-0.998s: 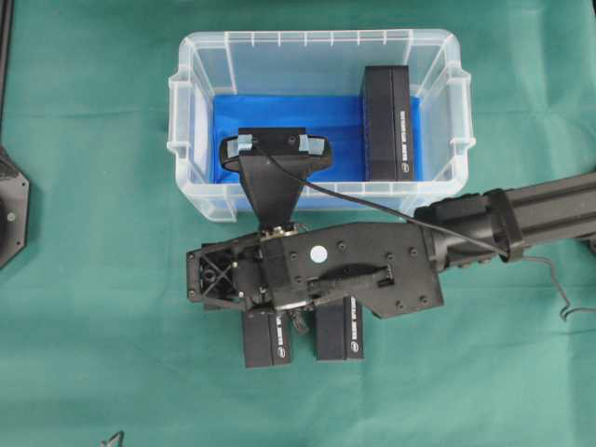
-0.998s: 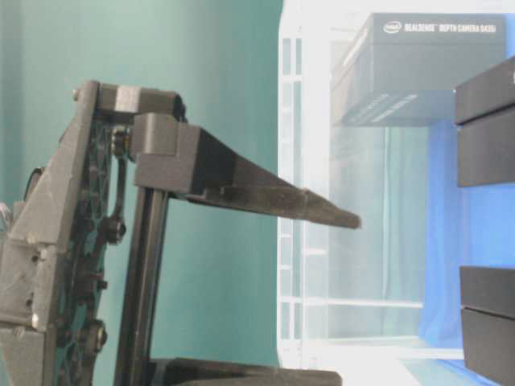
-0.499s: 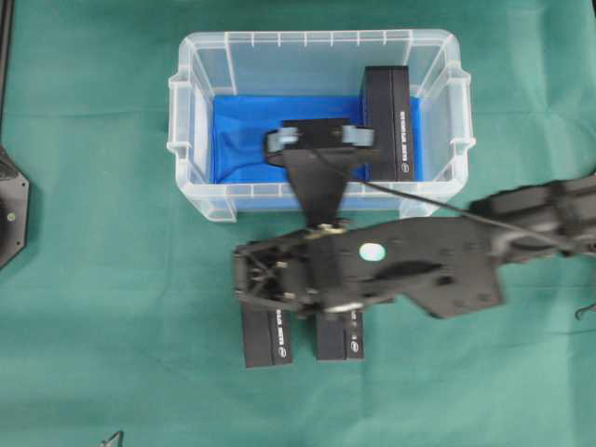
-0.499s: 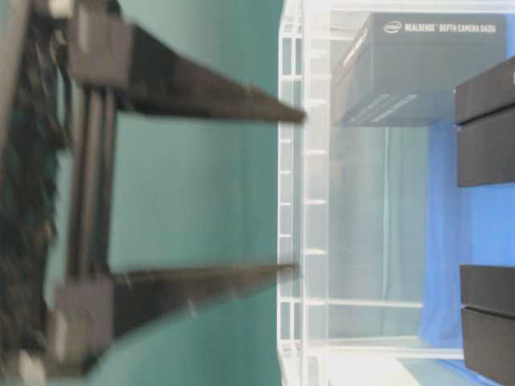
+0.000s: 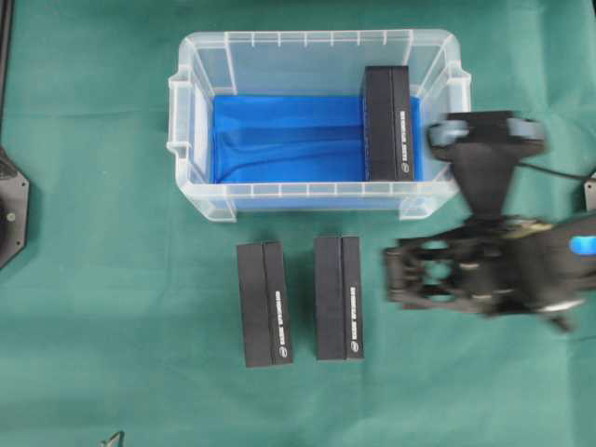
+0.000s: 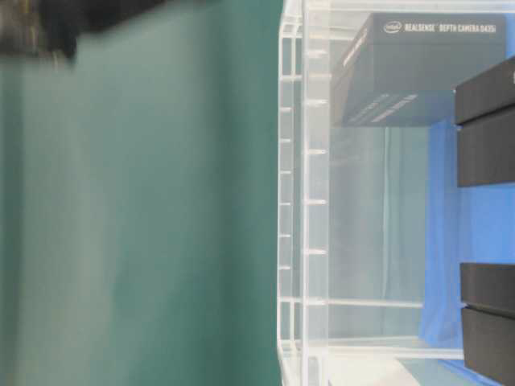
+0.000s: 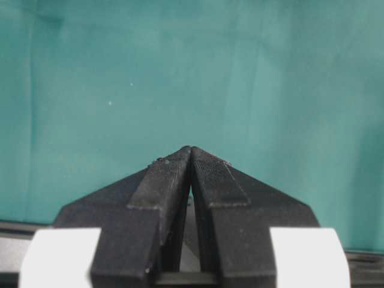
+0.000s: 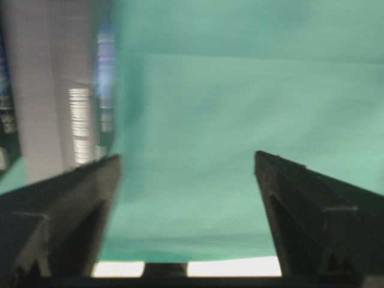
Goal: Take the box out of the case with the right arm.
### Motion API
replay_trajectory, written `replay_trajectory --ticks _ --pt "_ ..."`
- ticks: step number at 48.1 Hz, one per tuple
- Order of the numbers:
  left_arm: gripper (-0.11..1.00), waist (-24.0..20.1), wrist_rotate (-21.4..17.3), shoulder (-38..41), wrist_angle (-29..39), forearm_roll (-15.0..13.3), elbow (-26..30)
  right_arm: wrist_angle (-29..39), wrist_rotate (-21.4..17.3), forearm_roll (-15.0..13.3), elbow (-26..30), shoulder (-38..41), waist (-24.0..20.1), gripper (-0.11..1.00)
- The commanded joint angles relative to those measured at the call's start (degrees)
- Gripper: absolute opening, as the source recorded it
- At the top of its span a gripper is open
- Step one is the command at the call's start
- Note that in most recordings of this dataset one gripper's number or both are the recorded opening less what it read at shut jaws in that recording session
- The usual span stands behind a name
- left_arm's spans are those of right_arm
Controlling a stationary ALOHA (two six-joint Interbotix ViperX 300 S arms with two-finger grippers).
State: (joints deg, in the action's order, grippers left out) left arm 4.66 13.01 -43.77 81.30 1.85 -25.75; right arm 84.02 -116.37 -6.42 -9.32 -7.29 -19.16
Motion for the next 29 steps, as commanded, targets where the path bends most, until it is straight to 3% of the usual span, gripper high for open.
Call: replay_trajectory --ticks 1,13,29 --pt "0.00 -0.18 -0.09 0.18 -0.18 0.18 1.32 -1.14 -1.41 0.09 -4.57 -6.06 -1.85 0.89" --pt "0.00 -0.26 -0.09 0.18 -0.18 0.18 1.23 0.62 -6.68 0.00 -13.54 -16.26 -6.86 0.89" --pt "0.00 -0.35 -0.09 0.53 -0.18 0.18 1.32 1.76 -5.80 -1.14 -14.41 -17.58 -7.03 0.89"
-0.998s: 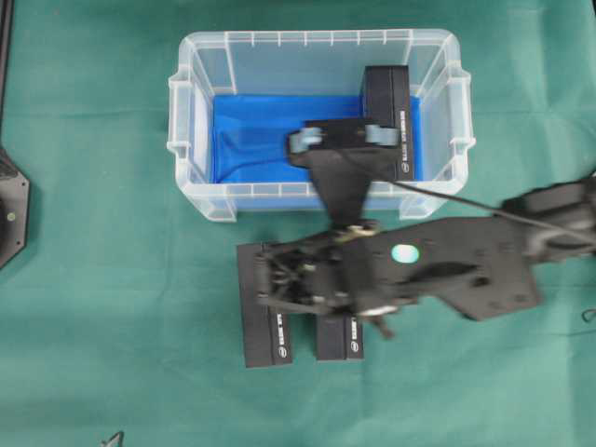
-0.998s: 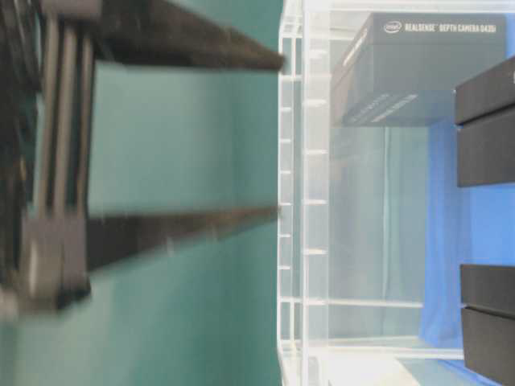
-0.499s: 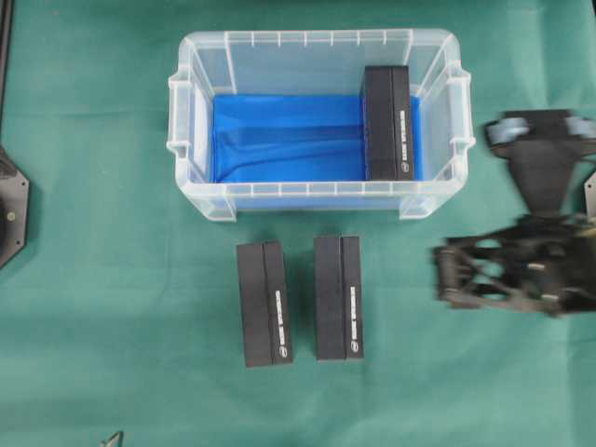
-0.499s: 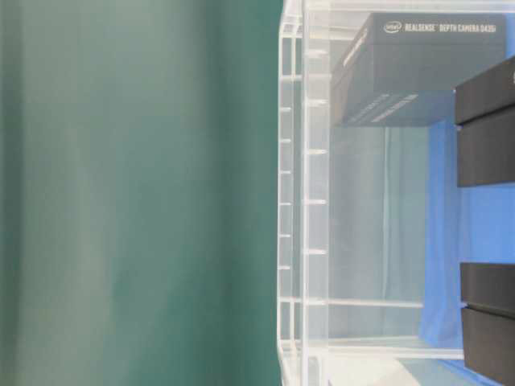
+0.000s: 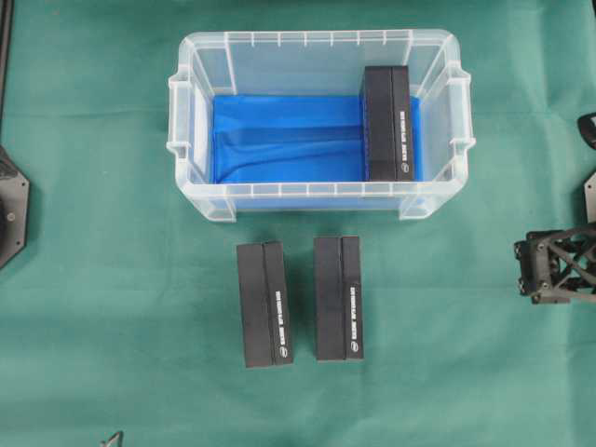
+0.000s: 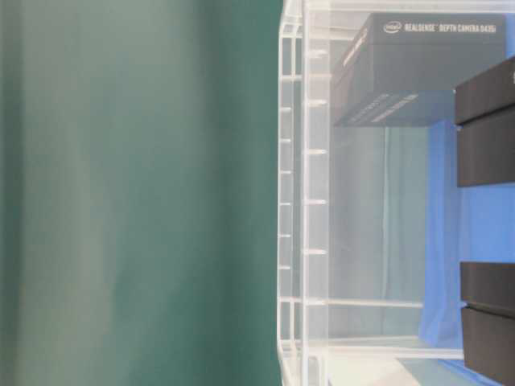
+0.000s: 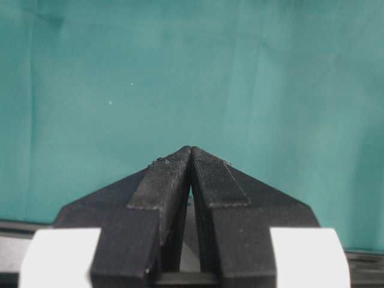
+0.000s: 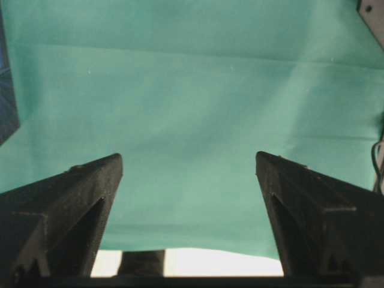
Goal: Take the box out of the case with the right arm.
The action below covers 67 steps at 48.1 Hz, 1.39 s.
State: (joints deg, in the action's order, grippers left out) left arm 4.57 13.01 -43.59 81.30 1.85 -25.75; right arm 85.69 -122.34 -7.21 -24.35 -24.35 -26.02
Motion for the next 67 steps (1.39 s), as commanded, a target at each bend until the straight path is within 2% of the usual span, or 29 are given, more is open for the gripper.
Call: replay_trajectory --ticks 1,10,17,29,37,43,51,67 --pt "0.00 -0.26 -0.09 0.35 -0.18 0.18 1.32 0.09 0.18 -0.35 0.62 -0.53 -0.18 0.89" --pt "0.00 -0.26 -0.09 0.44 -0.18 0.18 1.41 0.18 1.05 -1.05 0.18 -0.88 2.02 0.89" --pt "0.00 -0.26 -0.09 0.44 -0.18 0.18 1.41 0.18 5.89 -2.11 -0.79 -1.93 6.50 0.89" --pt "0.00 -0.26 -0.09 0.44 -0.18 0.18 1.41 -0.09 21.71 -2.29 -2.02 -4.31 21.62 0.89" --pt "0.00 -0.26 -0.09 0.44 -0.18 0.18 1.32 -2.29 34.19 -2.29 -2.64 -4.57 32.78 0.89" --pt "0.00 -0.26 -0.09 0.44 -0.26 0.18 1.41 -5.01 40.43 -1.93 -2.81 -4.31 39.11 0.89" --pt "0.00 -0.26 -0.09 0.44 -0.26 0.18 1.32 -6.24 43.77 -1.32 -2.72 -3.96 42.54 0.89" --pt "0.00 -0.26 -0.09 0.44 -0.18 0.18 1.41 -6.15 44.03 -0.62 -2.90 -3.87 42.63 0.89"
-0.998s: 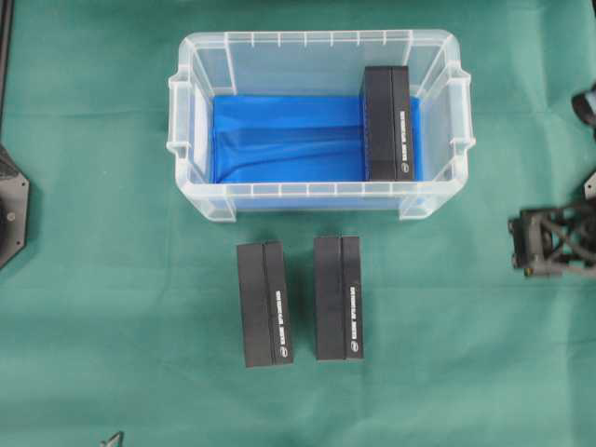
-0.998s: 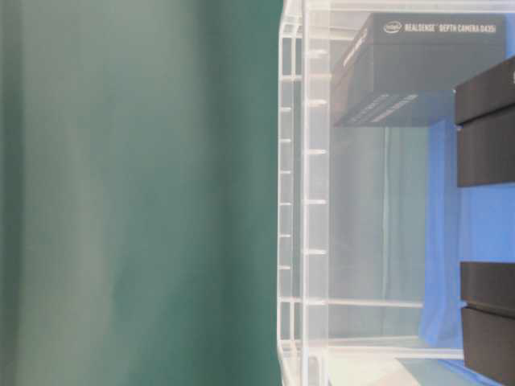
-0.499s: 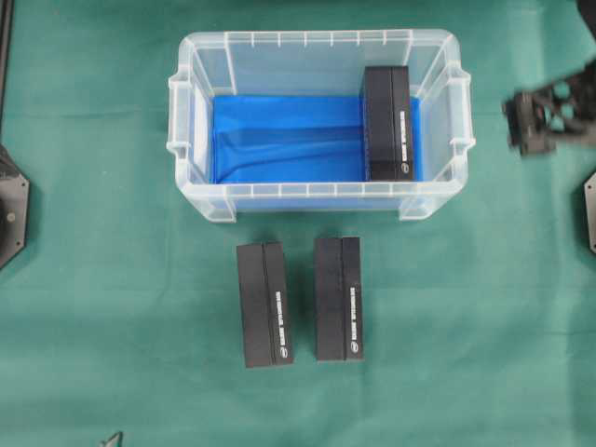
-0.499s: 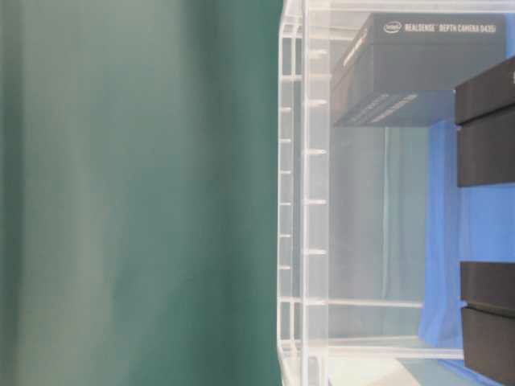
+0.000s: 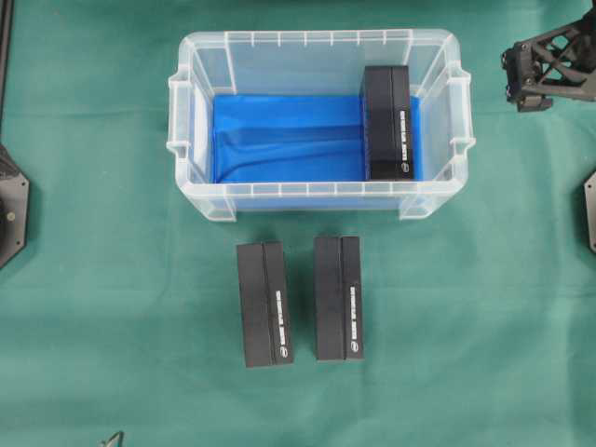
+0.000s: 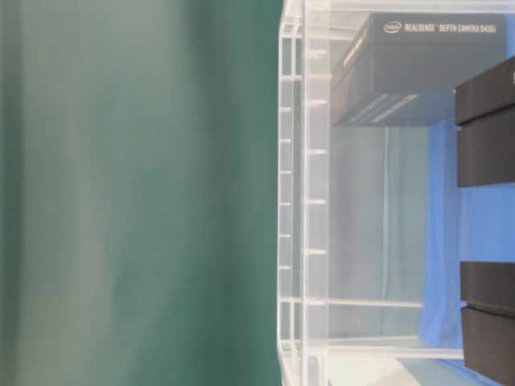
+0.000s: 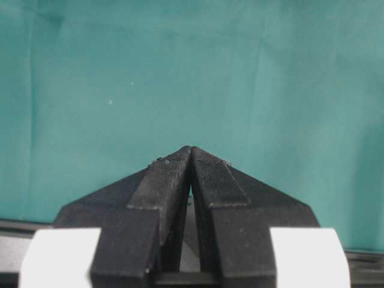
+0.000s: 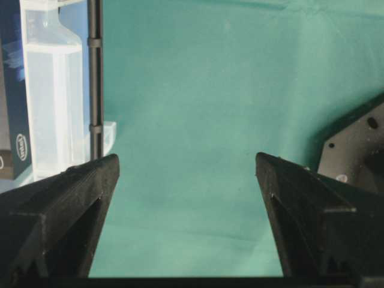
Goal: Take the box out of the case with the right arm.
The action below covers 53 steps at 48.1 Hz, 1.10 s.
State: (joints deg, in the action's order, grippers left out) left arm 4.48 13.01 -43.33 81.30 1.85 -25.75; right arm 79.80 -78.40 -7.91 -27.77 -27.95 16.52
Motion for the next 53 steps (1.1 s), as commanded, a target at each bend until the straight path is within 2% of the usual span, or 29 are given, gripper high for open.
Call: replay_trajectory --ticks 1,43,53 --pt "0.00 -0.18 -0.09 0.18 -0.18 0.18 1.32 -0.26 0.09 0.09 0.53 -0.26 0.09 0.89" --pt "0.00 -0.26 -0.09 0.26 -0.26 0.18 1.41 -0.26 0.09 0.09 0.70 -0.26 0.09 0.89" --pt "0.00 -0.26 -0.09 0.26 -0.18 0.18 1.41 -0.62 0.00 0.88 1.05 -0.18 0.09 0.89"
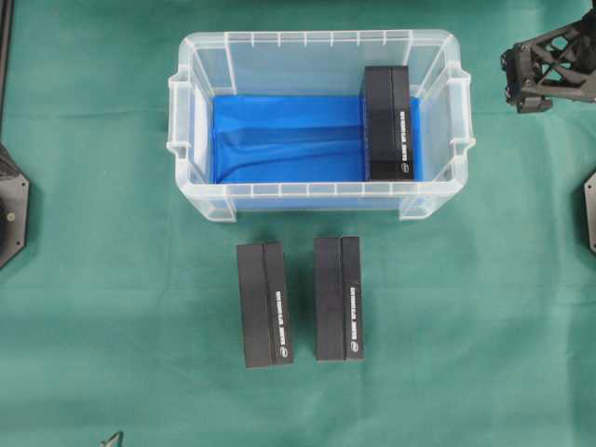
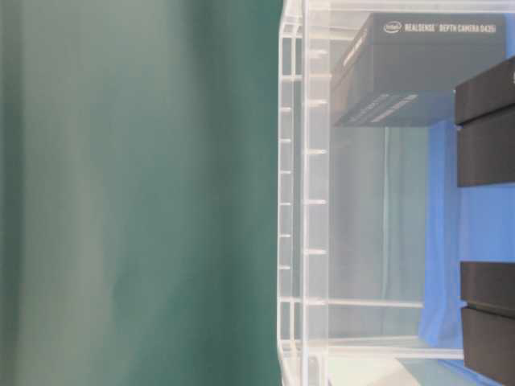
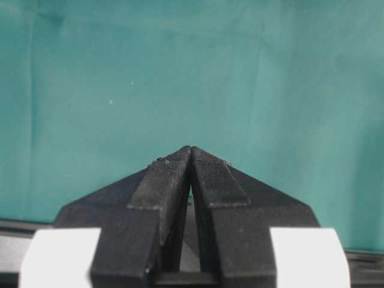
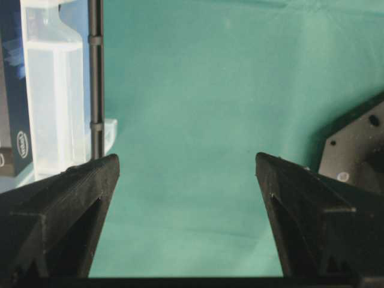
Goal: Take the box out of the case with the right arm.
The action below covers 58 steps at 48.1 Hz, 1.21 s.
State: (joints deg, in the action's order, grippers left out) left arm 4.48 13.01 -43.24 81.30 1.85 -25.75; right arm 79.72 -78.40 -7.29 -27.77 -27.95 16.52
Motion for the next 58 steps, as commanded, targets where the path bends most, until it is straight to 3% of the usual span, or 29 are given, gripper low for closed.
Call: replay_trajectory --ticks 1,11,34,58 --pt "0.00 -0.26 -0.09 0.18 -0.26 0.18 1.41 -0.62 0.00 0.44 1.14 -0.09 0.09 0.89" --pt "0.00 -0.26 -0.09 0.18 -0.26 0.18 1.41 -3.69 0.09 1.49 4.83 3.69 -0.79 0.89" --pt "0.00 -0.26 -0.09 0.18 -0.26 0.18 1.49 -6.50 1.85 2.02 23.03 23.64 -4.22 0.90" --pt "0.00 -0.26 -0.09 0.18 -0.26 0.18 1.49 -6.06 1.85 2.02 23.73 24.43 -4.31 0.90"
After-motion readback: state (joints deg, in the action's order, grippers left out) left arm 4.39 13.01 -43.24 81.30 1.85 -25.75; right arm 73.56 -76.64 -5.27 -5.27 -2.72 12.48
